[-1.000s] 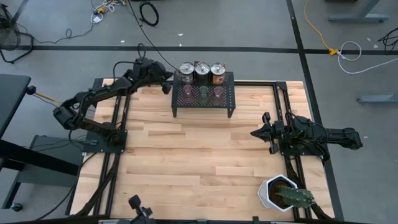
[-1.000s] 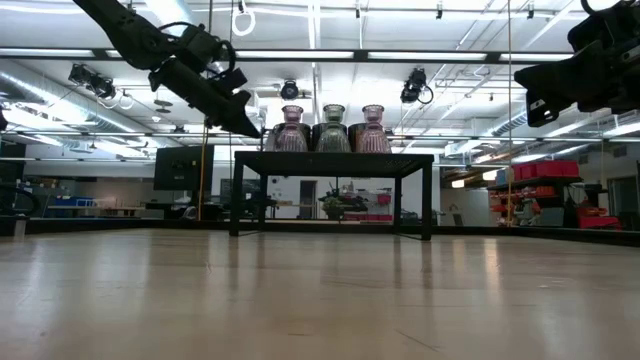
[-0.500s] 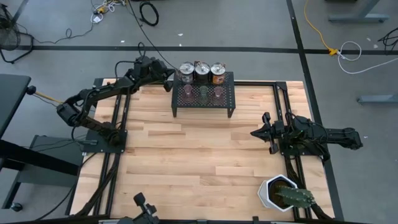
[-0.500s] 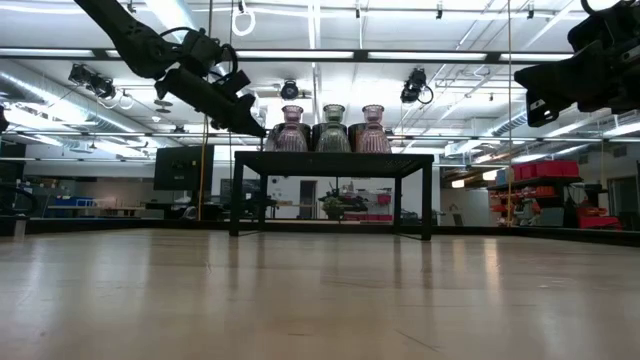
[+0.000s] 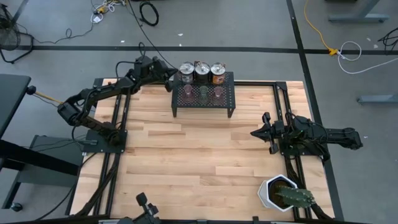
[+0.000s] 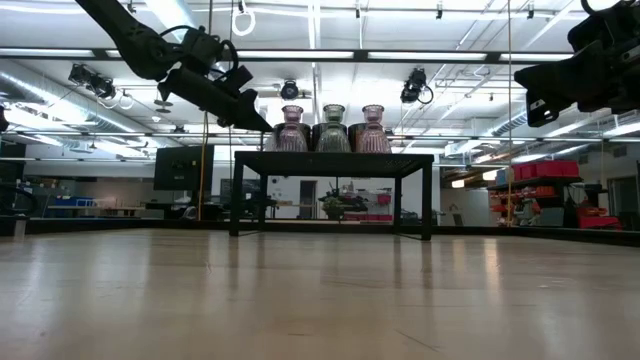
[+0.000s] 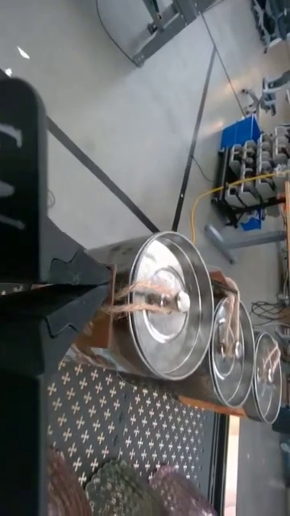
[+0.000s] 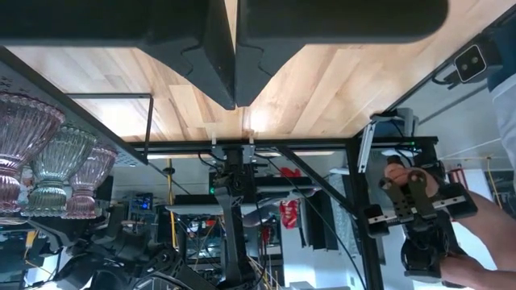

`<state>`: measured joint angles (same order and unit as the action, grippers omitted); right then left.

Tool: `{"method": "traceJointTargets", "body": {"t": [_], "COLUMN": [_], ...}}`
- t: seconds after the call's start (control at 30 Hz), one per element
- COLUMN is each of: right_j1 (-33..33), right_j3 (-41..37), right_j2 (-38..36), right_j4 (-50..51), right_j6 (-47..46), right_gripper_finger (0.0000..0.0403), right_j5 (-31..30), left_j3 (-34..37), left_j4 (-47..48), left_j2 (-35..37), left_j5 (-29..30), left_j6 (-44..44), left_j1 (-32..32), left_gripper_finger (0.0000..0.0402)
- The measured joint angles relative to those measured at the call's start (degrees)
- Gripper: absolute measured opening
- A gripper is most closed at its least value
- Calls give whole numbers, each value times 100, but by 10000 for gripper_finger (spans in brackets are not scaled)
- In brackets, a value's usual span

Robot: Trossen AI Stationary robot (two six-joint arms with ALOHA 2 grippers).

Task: Pick & Place candle stick holders
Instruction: Adjust the silver scented candles

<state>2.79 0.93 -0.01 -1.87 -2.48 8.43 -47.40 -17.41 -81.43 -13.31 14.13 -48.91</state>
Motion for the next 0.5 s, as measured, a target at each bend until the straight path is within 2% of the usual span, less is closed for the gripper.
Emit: {"method": "traceJointTargets", "body": {"t": [0.5], "right_j1": [0], "right_j3": [0], "right_j2": [0], "right_j4": [0], "right_j6": [-2], "right_gripper_finger": [9], "right_j5": [1], "left_j3": [0], "left_j4": [-243], "left_j2": [0], "left_j5": [-184], "left_j6": [-4], "left_j1": [-4], "left_gripper_finger": [0]}}
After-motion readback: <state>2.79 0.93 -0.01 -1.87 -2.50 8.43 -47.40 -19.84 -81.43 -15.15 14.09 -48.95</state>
